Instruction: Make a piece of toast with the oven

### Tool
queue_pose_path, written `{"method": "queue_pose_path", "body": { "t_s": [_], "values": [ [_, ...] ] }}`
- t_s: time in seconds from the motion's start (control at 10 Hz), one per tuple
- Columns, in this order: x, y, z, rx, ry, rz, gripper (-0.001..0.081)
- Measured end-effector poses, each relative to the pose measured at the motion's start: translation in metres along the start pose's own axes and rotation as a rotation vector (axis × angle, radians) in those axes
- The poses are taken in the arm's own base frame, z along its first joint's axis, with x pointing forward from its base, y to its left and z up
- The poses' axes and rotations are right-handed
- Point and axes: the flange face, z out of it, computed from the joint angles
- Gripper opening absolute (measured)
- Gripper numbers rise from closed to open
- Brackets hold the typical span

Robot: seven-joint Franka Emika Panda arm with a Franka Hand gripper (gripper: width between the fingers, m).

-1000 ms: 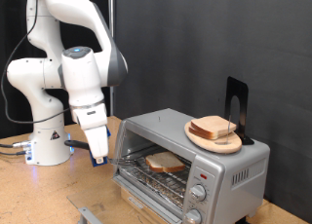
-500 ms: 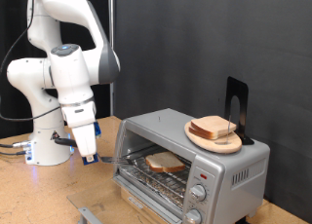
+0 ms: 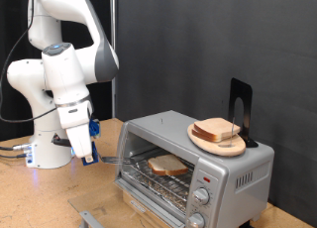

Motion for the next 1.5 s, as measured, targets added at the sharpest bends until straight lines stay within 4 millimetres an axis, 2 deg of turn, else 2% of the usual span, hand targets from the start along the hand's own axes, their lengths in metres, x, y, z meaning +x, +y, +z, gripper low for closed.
{"method": "queue_pose_path", "body": {
  "t_s": [0.2, 0.7, 0.9, 1.2, 1.5],
  "values": [
    [0.001, 0.005, -0.023, 0.014, 0.09, 0.014, 0.04],
    [0.003, -0.001, -0.107, 0.062, 0.211, 0.018, 0.04],
    [0.0, -0.005, -0.117, 0.073, 0.169, 0.011, 0.04],
    [0.004, -0.009, -0.115, 0.095, 0.197, 0.025, 0.04],
    [0.03, -0.045, -0.116, 0.153, 0.215, 0.009, 0.04]
  ]
}}
